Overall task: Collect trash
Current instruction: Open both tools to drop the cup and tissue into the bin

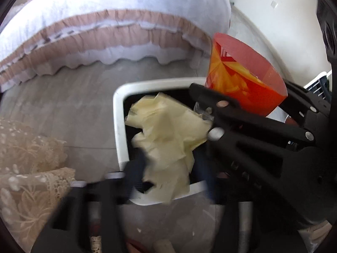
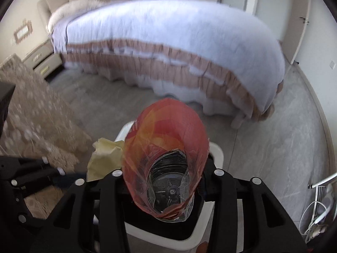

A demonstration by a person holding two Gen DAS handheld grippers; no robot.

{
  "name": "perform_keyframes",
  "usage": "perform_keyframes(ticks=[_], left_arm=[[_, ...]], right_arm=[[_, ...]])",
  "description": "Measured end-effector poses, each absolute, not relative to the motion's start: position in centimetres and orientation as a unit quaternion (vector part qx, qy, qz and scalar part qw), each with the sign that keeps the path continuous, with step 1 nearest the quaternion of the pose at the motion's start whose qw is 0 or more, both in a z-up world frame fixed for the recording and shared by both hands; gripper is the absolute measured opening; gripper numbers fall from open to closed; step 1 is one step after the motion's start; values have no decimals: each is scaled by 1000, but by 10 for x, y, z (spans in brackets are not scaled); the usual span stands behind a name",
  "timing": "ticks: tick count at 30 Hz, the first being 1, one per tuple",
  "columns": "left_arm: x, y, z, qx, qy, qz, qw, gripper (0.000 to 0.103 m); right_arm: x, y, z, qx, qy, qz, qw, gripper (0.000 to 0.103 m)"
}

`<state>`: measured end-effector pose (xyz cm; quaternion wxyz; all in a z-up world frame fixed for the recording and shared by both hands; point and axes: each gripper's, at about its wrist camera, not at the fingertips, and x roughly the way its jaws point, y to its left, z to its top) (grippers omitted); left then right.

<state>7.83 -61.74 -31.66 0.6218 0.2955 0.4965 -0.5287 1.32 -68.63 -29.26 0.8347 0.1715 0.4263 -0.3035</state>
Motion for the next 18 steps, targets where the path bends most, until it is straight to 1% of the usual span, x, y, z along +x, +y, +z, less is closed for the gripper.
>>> perform_keyframes(ticks=[1, 2, 7, 12, 18], left_arm=[[80, -620, -321, 292, 496, -532, 620, 98], [78, -622, -326, 297, 494, -535, 618, 98], [73, -628, -335, 321, 479, -528, 624, 98], [82, -619, -324, 299, 475, -519, 644, 98], [89, -604, -284, 266, 450, -508, 685, 98]], right_arm=[[15, -690, -299, 180, 435, -294, 831, 101], [15, -694, -304, 190, 437, -294, 828, 98], [17, -702, -324, 201, 465, -310, 805, 98], [10, -697, -313, 200, 441, -323, 813, 98], [8, -686, -272, 171, 398, -336, 837, 98]])
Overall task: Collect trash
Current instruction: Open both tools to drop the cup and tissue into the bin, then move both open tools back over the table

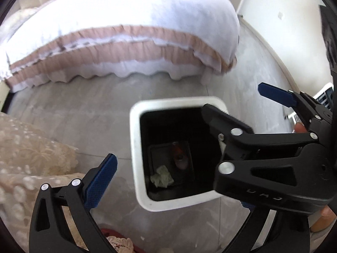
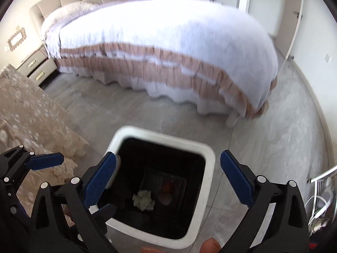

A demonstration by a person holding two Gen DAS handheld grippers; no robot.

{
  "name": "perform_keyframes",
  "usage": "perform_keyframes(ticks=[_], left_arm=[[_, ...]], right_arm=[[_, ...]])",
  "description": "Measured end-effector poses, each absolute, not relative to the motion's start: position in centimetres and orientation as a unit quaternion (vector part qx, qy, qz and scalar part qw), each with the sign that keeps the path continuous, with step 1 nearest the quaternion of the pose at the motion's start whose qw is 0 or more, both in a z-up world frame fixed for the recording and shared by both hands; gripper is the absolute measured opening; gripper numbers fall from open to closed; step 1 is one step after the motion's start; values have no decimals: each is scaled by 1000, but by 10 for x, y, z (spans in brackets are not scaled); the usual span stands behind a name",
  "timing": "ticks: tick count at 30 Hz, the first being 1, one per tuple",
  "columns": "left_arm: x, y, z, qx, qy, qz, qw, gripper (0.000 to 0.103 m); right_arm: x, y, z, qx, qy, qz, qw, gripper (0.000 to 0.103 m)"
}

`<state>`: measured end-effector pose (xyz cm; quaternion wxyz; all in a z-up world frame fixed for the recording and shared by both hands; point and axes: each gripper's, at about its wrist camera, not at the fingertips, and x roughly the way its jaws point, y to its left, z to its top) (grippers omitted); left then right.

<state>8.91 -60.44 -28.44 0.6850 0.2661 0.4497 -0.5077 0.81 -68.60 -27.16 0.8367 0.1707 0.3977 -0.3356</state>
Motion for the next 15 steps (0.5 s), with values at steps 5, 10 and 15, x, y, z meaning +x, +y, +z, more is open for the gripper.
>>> perform_keyframes(ticks=[5, 10, 15], left_arm=[[83, -574, -228, 245, 398, -495, 733, 98], [80, -522, -172, 222, 349, -456, 788, 98], [86, -455, -141, 169, 339, -412, 829, 98]], right_arm=[[1, -667, -217, 146, 319, -328, 877, 98], [0, -644, -172, 160, 261, -265, 915, 98], [10, -601, -134, 120, 218, -220, 943, 98]])
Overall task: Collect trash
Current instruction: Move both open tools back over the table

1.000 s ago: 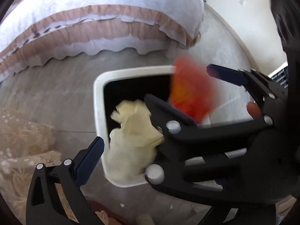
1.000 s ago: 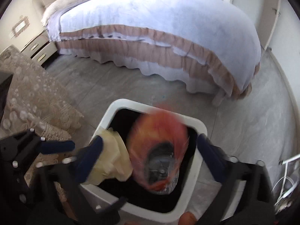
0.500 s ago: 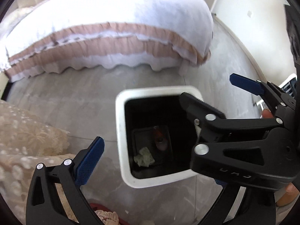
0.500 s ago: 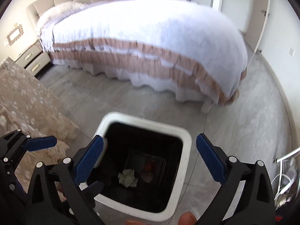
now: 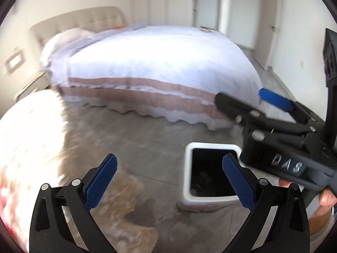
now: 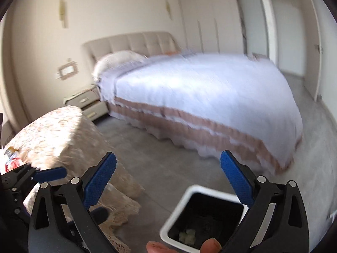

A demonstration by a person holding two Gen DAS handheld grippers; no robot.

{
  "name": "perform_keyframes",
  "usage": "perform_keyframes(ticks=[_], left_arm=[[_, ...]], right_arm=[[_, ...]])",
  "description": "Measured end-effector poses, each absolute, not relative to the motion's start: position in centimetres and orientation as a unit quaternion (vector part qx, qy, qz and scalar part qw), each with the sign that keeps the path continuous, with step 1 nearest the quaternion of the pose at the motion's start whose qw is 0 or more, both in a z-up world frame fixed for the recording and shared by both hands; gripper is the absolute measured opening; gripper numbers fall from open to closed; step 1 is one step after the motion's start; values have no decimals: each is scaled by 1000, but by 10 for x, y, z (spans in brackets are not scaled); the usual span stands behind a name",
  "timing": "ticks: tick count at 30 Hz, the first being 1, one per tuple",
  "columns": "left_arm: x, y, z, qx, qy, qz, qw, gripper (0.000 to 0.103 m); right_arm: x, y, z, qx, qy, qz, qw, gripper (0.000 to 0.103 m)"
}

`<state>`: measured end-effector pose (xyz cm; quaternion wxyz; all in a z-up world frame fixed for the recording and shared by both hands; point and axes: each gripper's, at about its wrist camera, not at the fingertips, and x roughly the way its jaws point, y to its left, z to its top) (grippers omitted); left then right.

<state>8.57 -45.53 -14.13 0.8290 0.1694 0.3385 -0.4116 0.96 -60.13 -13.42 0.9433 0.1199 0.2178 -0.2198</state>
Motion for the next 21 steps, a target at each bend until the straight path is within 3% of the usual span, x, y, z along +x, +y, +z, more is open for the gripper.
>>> perform_keyframes(ticks=[21], left_arm=[[74, -197, -82, 51, 265, -190, 944, 98]], right_arm=[[50, -388, -68, 14, 177, 9, 984, 98]])
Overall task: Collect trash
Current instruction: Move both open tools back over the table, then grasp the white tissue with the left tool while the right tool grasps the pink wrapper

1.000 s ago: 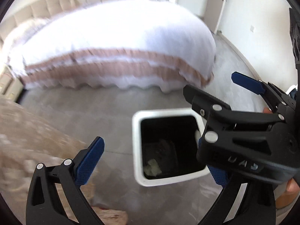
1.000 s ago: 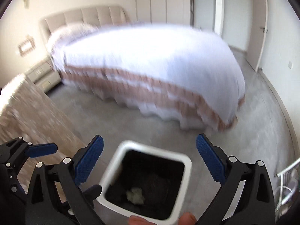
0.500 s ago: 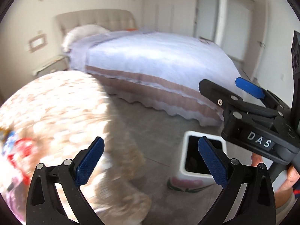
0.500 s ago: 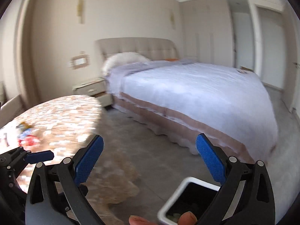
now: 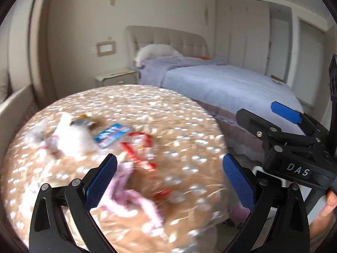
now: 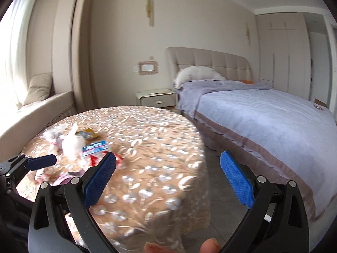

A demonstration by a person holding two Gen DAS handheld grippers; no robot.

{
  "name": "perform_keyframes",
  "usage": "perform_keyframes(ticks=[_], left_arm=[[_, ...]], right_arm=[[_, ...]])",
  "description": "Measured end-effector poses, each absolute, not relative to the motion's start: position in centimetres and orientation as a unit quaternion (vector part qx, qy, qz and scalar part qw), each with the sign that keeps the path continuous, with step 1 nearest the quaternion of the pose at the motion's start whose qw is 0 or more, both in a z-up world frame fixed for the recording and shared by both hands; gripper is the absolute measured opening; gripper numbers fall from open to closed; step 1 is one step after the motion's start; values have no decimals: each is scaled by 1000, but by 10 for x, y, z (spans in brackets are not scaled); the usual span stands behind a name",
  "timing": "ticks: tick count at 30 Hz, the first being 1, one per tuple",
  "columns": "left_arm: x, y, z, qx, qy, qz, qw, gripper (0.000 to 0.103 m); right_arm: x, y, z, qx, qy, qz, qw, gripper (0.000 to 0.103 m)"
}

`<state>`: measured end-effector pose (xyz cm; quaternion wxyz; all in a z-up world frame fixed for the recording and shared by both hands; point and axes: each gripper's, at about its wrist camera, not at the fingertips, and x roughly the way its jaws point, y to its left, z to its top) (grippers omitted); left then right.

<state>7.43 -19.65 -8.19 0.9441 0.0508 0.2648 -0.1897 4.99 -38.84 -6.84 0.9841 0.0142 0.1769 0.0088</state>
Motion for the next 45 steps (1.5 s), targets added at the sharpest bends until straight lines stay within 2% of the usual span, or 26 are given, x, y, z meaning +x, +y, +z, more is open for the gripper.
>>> perform_keyframes(ticks=[13, 24, 30, 31, 33, 34, 35, 36, 37, 38, 39, 40, 41, 42, 44, 45], left_arm=[[72, -46, -94, 4, 276, -50, 960, 98], [88, -7, -118, 13, 305, -36, 952, 98], [109, 6, -135, 5, 345, -33, 938, 98], [113, 8, -138, -2, 350, -39, 936, 97], [116, 9, -140, -12, 356, -60, 932, 78], [118, 8, -140, -17, 362, -73, 929, 72], [119, 6, -141, -12, 368, -77, 926, 56], [123, 2, -145, 3, 379, -71, 923, 45], [125, -2, -149, 22, 384, -61, 921, 41], [123, -6, -151, 40, 378, -52, 923, 37], [121, -10, -151, 52, 375, -50, 924, 31], [120, -11, -151, 51, 374, -56, 925, 29], [119, -10, -150, 45, 372, -58, 925, 25], [118, -10, -149, 38, 371, -59, 926, 22], [114, -8, -145, 31, 364, -56, 929, 20], [111, -8, -140, 31, 356, -51, 932, 20]], right_arm=[[68, -267, -88, -29, 225, 112, 968, 98], [100, -217, -119, -32, 304, 144, 941, 98], [109, -202, -130, -48, 335, 143, 930, 98], [111, -202, -130, -47, 338, 144, 929, 98], [113, -201, -132, -45, 344, 147, 926, 98], [114, -201, -133, -45, 347, 148, 925, 98], [115, -200, -135, -47, 352, 151, 923, 91], [117, -199, -138, -47, 359, 154, 919, 85], [119, -199, -141, -49, 367, 154, 916, 73], [120, -198, -144, -49, 375, 160, 912, 56], [122, -197, -148, -47, 386, 173, 905, 46], [122, -197, -150, -48, 387, 176, 904, 43], [120, -196, -150, -53, 379, 172, 908, 34], [120, -196, -150, -53, 378, 177, 907, 34], [119, -198, -148, -47, 376, 180, 908, 24], [118, -199, -147, -44, 374, 180, 909, 24]])
